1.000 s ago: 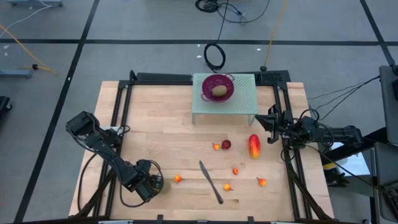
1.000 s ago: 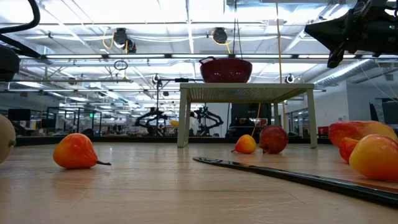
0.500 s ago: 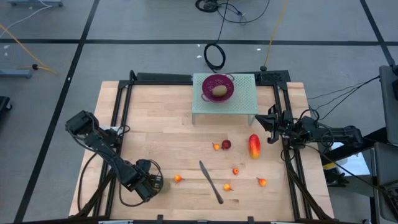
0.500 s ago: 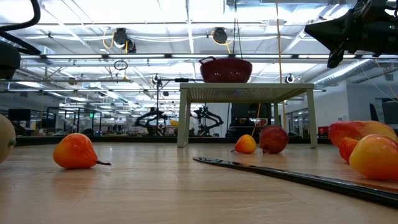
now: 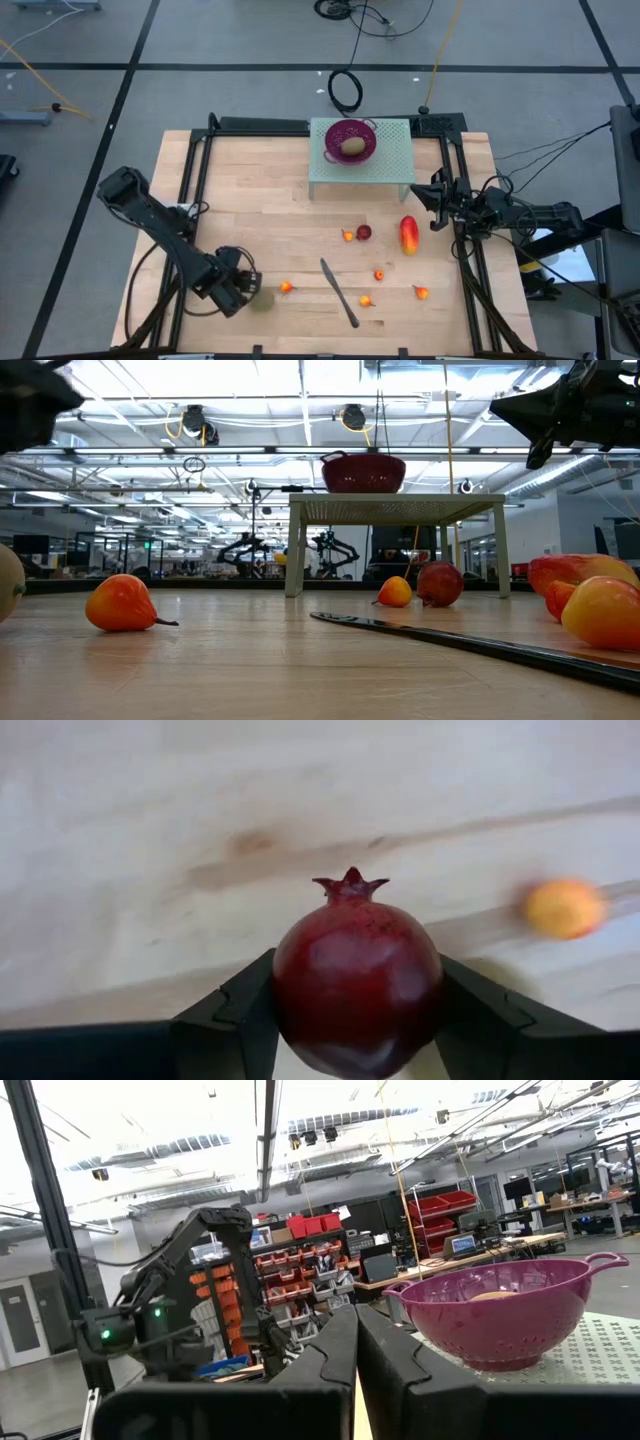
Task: Pick & Place Fruit
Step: Put the red pomegranate into the violet strainer bowl on the shelf
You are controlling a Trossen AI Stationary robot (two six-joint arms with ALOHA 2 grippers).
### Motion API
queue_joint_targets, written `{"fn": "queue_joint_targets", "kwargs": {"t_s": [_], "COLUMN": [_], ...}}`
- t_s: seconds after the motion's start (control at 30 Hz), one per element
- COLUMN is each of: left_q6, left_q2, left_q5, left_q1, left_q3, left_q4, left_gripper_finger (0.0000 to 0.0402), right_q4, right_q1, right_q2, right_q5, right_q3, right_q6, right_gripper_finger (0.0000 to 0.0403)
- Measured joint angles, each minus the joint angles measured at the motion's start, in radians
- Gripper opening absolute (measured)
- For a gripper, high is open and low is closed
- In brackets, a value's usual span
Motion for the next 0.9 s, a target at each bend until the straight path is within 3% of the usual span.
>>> {"fn": "queue_joint_targets", "kwargs": {"t_s": [0.2,0.47,0.9], "left_q6": [0.091,0.320,0.842], "left_q2": [-0.099,-0.195,-0.207], "left_q5": [-0.139,-0.216,-0.222], "left_q1": [0.063,0.204,0.466], "left_q3": [0.000,0.000,0.000], "left_q4": [0.007,0.083,0.549], "left_gripper_finger": [0.0188,0.0198,0.0196], "right_q4": [0.000,0.000,0.000], "right_q1": [0.000,0.000,0.000], "right_q2": [0.000,0.000,0.000], "right_q5": [0.000,0.000,0.000], "right_q3": [0.000,0.000,0.000], "right_q6": [-0.002,-0.003,-0.003], "right_gripper_finger": [0.0000,0.0000,0.0000]}}
